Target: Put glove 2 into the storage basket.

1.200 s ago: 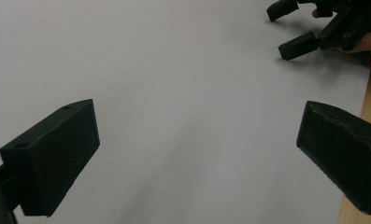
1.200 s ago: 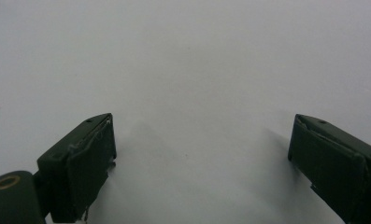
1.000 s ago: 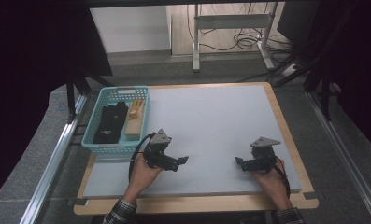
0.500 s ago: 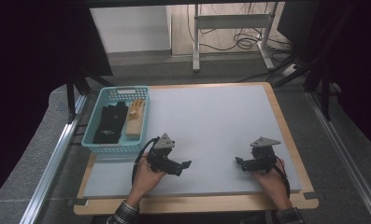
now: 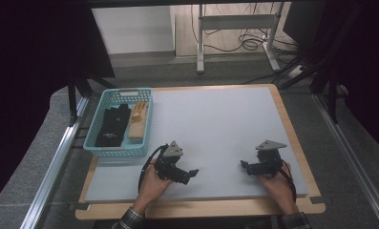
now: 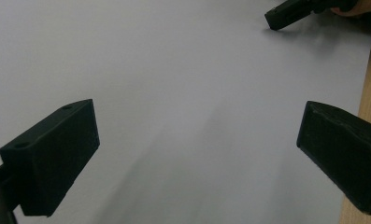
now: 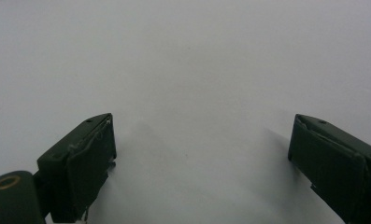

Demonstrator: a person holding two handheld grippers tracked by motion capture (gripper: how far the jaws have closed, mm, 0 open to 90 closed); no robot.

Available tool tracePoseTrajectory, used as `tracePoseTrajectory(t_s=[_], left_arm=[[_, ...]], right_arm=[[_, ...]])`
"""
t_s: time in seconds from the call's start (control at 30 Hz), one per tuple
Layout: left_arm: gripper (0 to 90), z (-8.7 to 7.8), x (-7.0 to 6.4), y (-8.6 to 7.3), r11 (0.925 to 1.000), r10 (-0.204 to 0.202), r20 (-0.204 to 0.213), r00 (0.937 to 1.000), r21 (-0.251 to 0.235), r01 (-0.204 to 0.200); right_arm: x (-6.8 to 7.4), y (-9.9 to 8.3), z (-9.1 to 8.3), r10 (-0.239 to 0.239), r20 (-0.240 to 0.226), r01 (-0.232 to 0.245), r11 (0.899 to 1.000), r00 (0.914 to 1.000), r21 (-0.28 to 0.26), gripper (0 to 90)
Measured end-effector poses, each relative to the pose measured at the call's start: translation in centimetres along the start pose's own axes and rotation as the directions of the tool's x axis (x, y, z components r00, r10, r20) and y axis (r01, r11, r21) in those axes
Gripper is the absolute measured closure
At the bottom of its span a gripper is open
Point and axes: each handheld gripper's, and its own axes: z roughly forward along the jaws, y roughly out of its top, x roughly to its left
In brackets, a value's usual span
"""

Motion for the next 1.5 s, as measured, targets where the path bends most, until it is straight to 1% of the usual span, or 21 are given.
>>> tracePoseTrajectory(t_s=[0.4, 1.0, 1.03, 1.13, 1.23, 1.3, 1.43, 1.5], left_arm=[[0.0, 1.2, -0.6, -0.3, 0.9993, 0.02, 0.01, 0.9998, 0.032, -0.02], [0.0, 2.8, -1.2, -0.9, 0.9962, 0.028, 0.024, 0.9993, 0.082, -0.03], [0.0, 2.9, -1.2, -1.0, 0.9964, 0.024, 0.024, 0.9994, 0.081, -0.025], [0.0, 3.1, -1.3, -1.0, 0.9953, 0.03, 0.029, 0.9991, 0.091, -0.033], [0.0, 3.2, -1.4, -1.1, 0.9946, 0.034, 0.028, 0.999, 0.097, -0.037], [0.0, 3.5, -1.5, -1.1, 0.9927, 0.039, 0.025, 0.9989, 0.113, -0.041], [0.0, 3.6, -1.6, -1.1, 0.9923, 0.04, 0.019, 0.999, 0.117, -0.042], [0.0, 3.7, -1.7, -1.1, 0.9903, 0.042, 0.013, 0.999, 0.132, -0.043]], right_arm=[[0.0, 0.0, 0.0, 0.001, 0.0, -0.001, 1.0, 1.0, 0.0, 7.4], [0.0, 0.0, 0.0, 0.001, -0.001, -0.001, 1.0, 1.0, 0.0, 7.4], [0.0, 0.0, 0.0, 0.0, -0.001, 0.0, 1.0, 1.0, 0.0, 7.4], [0.0, 0.0, 0.0, 0.0, -0.001, 0.0, 1.0, 1.0, 0.0, 7.4], [0.0, 0.0, 0.0, 0.0, -0.001, 0.0, 1.0, 1.0, 0.0, 7.4], [0.0, 0.0, 0.0, 0.0, -0.002, 0.0, 1.0, 1.0, 0.0, 7.4], [0.0, 0.0, 0.0, 0.0, -0.001, 0.0, 1.0, 1.0, 0.0, 7.4], [0.0, 0.0, 0.0, 0.0, -0.002, 0.0, 1.0, 1.0, 0.0, 7.4]])
